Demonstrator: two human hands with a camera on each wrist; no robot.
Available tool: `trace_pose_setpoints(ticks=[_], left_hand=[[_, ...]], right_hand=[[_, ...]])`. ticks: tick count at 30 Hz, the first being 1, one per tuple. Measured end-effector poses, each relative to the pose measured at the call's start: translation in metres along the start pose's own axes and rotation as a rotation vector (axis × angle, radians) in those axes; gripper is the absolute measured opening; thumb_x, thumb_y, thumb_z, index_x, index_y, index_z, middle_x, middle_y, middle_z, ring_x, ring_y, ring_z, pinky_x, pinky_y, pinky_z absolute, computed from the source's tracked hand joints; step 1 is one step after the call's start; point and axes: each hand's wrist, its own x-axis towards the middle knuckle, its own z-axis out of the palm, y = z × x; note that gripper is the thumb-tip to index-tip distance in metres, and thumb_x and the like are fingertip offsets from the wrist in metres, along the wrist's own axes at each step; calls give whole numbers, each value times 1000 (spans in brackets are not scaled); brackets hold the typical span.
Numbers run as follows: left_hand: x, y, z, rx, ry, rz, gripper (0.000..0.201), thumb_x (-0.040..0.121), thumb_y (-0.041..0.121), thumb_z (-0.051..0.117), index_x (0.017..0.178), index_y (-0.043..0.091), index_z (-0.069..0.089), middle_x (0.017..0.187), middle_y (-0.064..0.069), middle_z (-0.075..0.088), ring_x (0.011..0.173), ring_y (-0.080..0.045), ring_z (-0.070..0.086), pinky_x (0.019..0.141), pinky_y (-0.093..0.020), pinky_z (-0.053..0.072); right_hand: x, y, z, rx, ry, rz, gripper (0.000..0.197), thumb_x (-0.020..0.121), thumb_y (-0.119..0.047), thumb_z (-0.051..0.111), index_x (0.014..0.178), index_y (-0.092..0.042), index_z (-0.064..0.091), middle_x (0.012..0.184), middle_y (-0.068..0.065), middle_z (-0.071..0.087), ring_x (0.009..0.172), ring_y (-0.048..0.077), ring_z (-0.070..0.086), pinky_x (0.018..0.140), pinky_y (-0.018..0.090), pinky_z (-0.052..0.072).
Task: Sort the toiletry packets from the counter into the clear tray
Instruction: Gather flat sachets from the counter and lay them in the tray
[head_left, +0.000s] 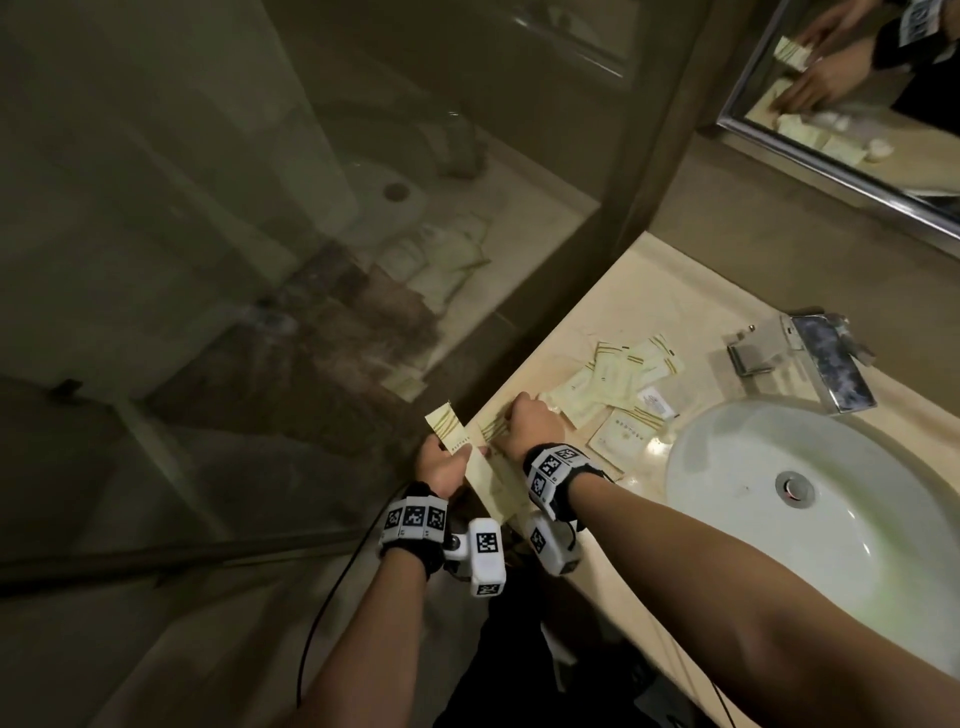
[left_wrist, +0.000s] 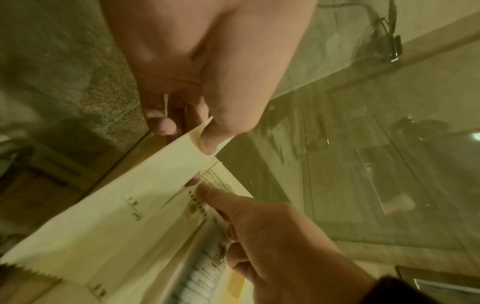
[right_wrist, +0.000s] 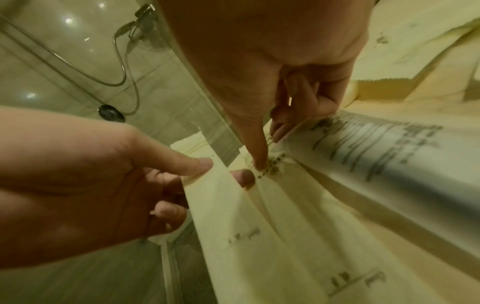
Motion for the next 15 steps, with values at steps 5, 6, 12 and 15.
trace_pose_setpoints(ticks=[5,6,12,15], left_hand=[[-5,2,-4,13,-18,9,35,92,10,58,124,0,51,121,-17,65,110,-32,62,93,-43,49],[-6,2,-5,10,-28,15,35,92,10,57,126,0,50,122,-17,64,111,-32,61,94,-43,49],[-21,9,-15,-62,-55,105,30,98,15,49,125,4,53,120,-13,64,92,-19,60,77,-27,49],[-31,23,-13,-125,-90,172,26,98,16,49,120,4,55,116,-12,66,84,-13,62,52,-13,49]], right_hand=[[3,-8,-3,34,-112,33,26,78,-22,75,100,-11,67,100,8,69,89,24,67,78,38,60],[3,-9,-4,64,-113,43,23,81,-20,72,101,-11,67,102,8,69,91,25,67,81,38,59],[-1,5,-27,435,-84,100,24,86,-31,72,100,-14,63,106,6,66,96,22,62,82,33,52],[-8,22,-45,574,-16,67,44,82,-37,75,116,-11,63,105,7,68,89,18,61,77,28,47]])
